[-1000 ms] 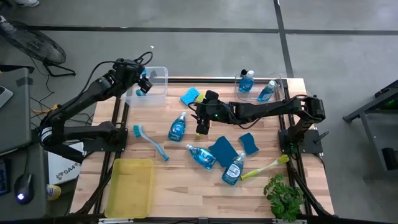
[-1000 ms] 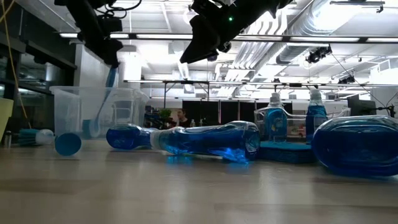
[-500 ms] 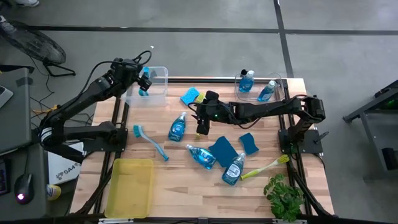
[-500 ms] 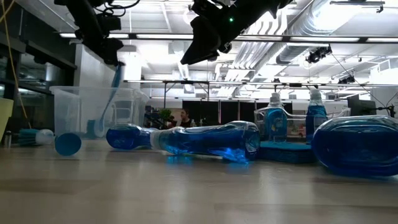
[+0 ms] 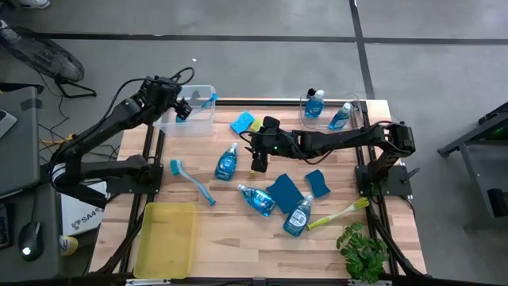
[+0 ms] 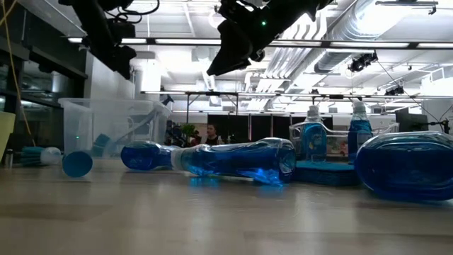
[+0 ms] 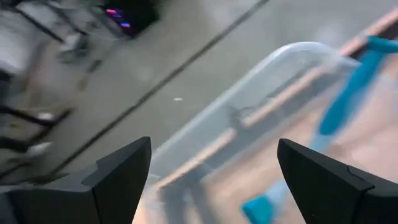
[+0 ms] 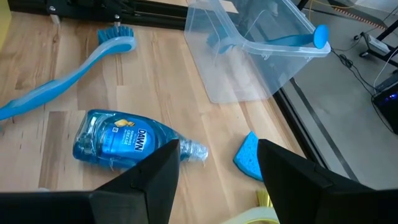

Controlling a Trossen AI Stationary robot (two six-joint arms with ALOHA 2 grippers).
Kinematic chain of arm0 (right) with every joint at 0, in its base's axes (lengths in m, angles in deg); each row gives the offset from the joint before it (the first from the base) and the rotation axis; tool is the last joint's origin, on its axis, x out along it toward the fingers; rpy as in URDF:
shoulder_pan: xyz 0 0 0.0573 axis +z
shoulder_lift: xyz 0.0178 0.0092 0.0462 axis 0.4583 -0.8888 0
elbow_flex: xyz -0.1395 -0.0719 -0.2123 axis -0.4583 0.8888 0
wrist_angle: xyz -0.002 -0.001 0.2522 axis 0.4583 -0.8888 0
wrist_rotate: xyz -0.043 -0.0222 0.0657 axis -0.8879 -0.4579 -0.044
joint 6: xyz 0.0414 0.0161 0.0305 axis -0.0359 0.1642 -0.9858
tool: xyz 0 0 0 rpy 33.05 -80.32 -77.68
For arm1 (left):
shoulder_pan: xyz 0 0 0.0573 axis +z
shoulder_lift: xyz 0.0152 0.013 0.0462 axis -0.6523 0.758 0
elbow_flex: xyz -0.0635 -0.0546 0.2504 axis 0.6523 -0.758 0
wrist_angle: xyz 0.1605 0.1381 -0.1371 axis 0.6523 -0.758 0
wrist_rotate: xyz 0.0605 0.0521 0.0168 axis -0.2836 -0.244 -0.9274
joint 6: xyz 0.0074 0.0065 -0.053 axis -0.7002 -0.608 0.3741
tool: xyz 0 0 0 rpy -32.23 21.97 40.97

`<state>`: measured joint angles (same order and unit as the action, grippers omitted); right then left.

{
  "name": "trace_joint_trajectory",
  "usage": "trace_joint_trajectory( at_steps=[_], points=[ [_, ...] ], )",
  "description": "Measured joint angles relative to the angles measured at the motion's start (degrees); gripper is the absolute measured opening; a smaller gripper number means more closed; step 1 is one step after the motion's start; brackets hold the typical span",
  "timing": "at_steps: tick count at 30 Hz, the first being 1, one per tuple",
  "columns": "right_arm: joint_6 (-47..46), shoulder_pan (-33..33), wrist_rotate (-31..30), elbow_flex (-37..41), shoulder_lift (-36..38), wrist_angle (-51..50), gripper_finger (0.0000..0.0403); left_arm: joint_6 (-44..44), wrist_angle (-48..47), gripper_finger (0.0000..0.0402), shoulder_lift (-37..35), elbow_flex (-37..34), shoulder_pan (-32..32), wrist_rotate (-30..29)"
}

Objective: Pick & Place Kitchen Sink Supplies
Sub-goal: Put the blue dish brush into the white transparent bin

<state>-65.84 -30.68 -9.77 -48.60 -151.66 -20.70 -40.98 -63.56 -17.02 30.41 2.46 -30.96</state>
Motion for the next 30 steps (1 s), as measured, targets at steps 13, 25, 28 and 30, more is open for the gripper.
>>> trace_joint_trajectory(
  at_steps=[13,25,28,30],
  points=[
    [0.11,0.00,0.00,0.00,0.00,-0.33,0.0209,-7.71,-21.21,0.0341,-2.29,-1.87,-0.09,45.26],
    [0.35,0.00,0.62,0.00,0.00,-0.38,0.0208,-10.57,-19.73,0.0341,4.38,-8.33,-13.87,44.66],
    [0.37,0.00,0.65,0.00,0.00,-0.42,0.0208,-10.63,-18.85,0.0341,7.33,-8.33,-19.63,40.69],
    [0.37,0.00,0.63,0.00,0.00,-0.78,0.0208,-10.77,-18.94,0.0341,9.48,-8.33,-23.18,38.04]
  ],
)
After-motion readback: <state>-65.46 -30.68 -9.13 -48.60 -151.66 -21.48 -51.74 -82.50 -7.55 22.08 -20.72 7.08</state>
